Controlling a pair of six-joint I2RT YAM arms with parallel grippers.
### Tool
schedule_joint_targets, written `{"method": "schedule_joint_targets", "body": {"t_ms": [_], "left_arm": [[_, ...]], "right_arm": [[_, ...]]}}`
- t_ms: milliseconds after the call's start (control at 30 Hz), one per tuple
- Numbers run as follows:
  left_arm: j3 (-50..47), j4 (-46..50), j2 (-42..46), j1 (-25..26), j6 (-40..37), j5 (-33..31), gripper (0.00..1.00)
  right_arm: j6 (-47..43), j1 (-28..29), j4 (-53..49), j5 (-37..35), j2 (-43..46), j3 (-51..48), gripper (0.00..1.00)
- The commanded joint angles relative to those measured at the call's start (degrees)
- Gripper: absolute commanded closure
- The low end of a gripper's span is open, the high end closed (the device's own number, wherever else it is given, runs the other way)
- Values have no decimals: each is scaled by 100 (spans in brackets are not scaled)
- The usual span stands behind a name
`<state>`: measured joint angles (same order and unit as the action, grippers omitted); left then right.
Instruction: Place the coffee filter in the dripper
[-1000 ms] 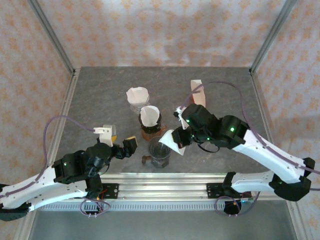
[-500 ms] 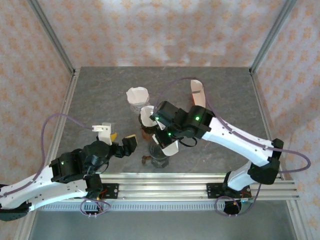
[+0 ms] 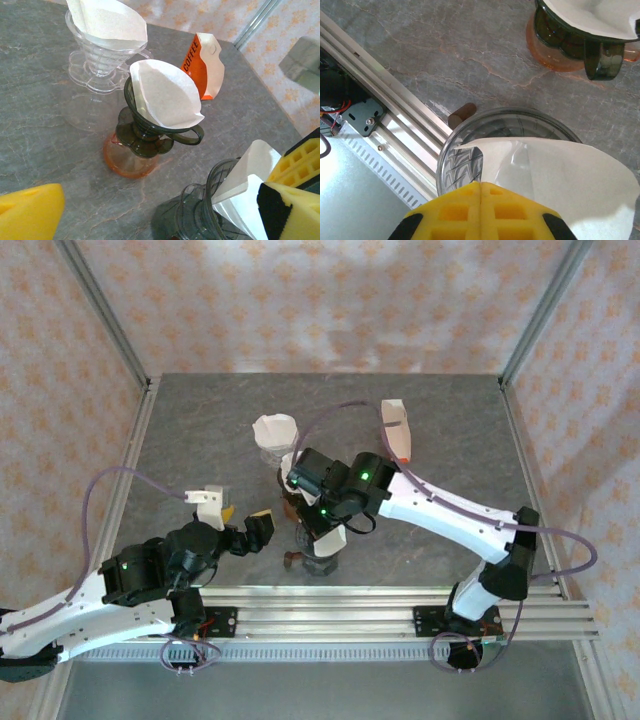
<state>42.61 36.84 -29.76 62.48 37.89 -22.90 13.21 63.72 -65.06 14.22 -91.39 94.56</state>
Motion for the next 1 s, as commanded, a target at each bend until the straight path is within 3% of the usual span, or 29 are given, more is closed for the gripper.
{"method": "schedule_joint_targets", "body": {"t_ms": [0,467,967], "left_arm": [[30,33,23,-25,-46,9,0],[-21,-12,23,-31,-1,72,0],[63,80,5,-39,-5,124,1]], "right_arm": [[-16,39,199,-17,-67,-169,100],[112,41,571,72,-114,-554,99],[356,44,983,-65,713,-864,51]]}}
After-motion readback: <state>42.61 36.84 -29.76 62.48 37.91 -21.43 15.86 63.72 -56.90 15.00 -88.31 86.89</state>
